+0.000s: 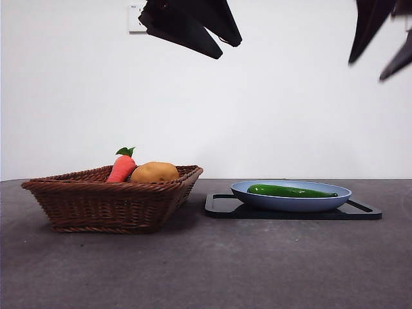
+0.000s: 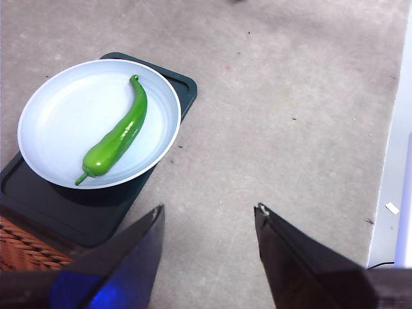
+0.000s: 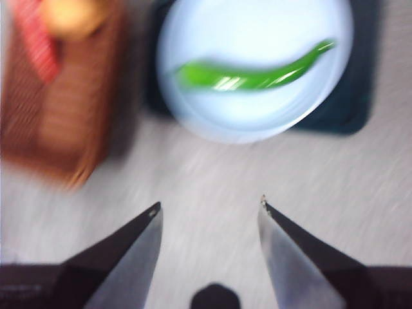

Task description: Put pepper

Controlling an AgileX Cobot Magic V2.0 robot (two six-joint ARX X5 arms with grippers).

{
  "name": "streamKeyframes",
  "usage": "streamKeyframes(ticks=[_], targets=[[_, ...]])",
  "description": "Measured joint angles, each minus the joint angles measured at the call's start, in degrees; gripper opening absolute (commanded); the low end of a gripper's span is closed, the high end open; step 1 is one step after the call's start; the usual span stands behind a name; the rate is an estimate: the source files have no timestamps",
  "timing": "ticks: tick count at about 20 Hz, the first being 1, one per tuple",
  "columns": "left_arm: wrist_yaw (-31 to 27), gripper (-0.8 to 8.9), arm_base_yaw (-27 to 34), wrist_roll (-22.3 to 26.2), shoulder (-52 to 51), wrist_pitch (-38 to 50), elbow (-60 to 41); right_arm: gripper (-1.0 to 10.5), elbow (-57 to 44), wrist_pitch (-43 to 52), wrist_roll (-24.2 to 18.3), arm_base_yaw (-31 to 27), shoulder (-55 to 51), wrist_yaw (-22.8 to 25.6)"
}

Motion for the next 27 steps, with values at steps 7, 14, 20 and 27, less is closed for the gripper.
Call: streamKeyframes(ticks=[7,14,20,27], targets=[[0.02,0.08,0.00,-1.31,0.00,-0.39,0.00,0.1,0.00,-8.66,-6.78,5.64,-5.95,0.02],[0.00,0.08,0.00,-1.49,0.00,-0.39,0.00,0.1,0.00,-6.71,-3.93,4.17,-5.92,0.04],[0.02,0.08,0.00,-1.49,0.00,2.14,0.00,0.1,0.00,-6.62,-3.65,0.50,-5.92,0.13],[-6.12,0.08,1.95,-1.60,0.00,9.35,0.00,0.1,0.00,-6.60,-3.65,-2.86,-5.92,0.13]])
